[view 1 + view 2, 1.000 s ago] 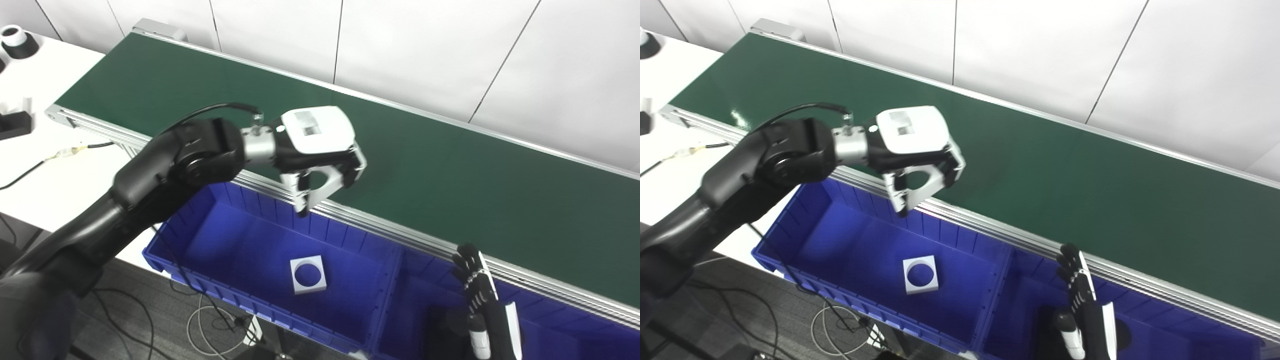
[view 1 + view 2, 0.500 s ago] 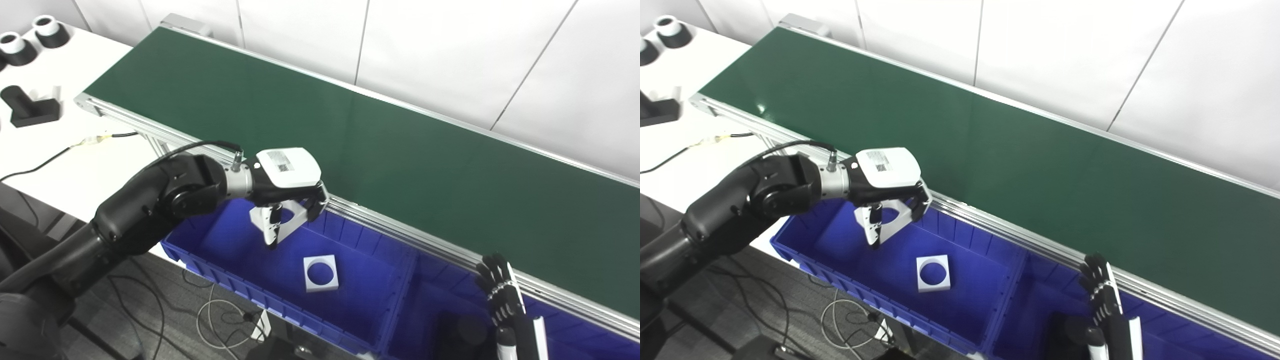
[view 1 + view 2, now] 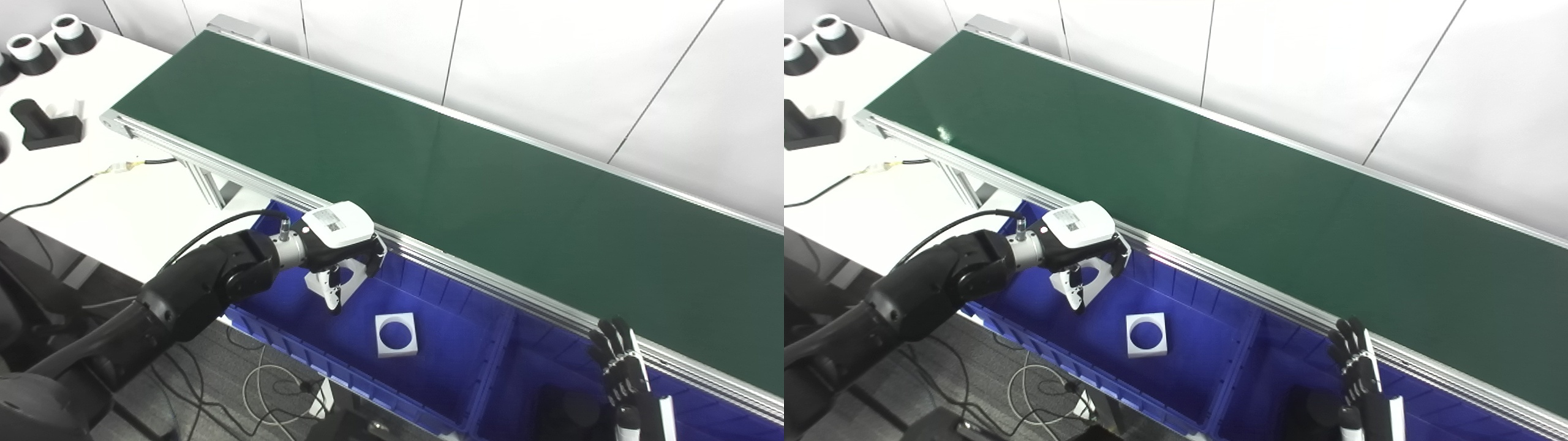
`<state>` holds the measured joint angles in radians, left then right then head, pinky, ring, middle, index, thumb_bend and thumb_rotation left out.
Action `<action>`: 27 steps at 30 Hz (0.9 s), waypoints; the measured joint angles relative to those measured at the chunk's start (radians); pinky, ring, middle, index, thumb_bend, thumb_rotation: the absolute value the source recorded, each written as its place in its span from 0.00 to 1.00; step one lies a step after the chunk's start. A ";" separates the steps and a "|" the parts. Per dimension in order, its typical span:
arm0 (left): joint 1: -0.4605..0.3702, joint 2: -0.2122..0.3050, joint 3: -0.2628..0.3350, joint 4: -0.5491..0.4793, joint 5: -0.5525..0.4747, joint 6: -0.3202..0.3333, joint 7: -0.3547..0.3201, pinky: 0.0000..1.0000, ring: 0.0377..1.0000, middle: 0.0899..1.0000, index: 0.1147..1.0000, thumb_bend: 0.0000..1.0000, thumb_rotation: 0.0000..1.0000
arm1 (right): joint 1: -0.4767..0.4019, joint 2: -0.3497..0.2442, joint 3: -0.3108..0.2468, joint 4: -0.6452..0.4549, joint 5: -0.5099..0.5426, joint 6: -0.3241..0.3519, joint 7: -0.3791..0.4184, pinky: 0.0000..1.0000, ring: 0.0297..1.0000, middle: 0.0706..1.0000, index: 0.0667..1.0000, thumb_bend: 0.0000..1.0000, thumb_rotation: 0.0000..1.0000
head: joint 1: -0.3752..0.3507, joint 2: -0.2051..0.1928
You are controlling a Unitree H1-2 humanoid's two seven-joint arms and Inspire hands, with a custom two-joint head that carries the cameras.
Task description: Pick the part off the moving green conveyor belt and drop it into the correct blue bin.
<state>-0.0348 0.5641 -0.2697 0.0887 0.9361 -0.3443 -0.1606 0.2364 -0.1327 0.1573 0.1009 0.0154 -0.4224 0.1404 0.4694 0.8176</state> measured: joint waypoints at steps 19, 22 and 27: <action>-0.004 0.011 -0.034 -0.001 -0.047 0.002 -0.052 0.42 0.49 0.54 0.49 0.80 0.16 | 0.000 0.018 -0.009 0.001 -0.004 0.000 0.013 0.88 0.91 0.93 0.95 0.86 0.96 | -0.023 -0.003; -0.006 0.018 -0.042 -0.002 -0.059 0.000 -0.078 0.42 0.51 0.57 0.55 0.99 0.26 | 0.000 0.021 -0.010 0.001 -0.004 0.000 0.014 0.88 0.90 0.93 0.95 0.87 0.96 | -0.029 -0.003; -0.016 0.028 -0.044 -0.012 -0.077 0.000 -0.111 0.43 0.51 0.58 0.56 1.00 0.26 | 0.000 0.023 -0.012 0.001 -0.005 0.000 0.016 0.87 0.90 0.92 0.95 0.86 0.96 | -0.031 -0.006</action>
<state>-0.0512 0.5921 -0.3136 0.0766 0.8589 -0.3446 -0.2716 0.2369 -0.1095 0.1451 0.1017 0.0100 -0.4224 0.1565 0.4387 0.8115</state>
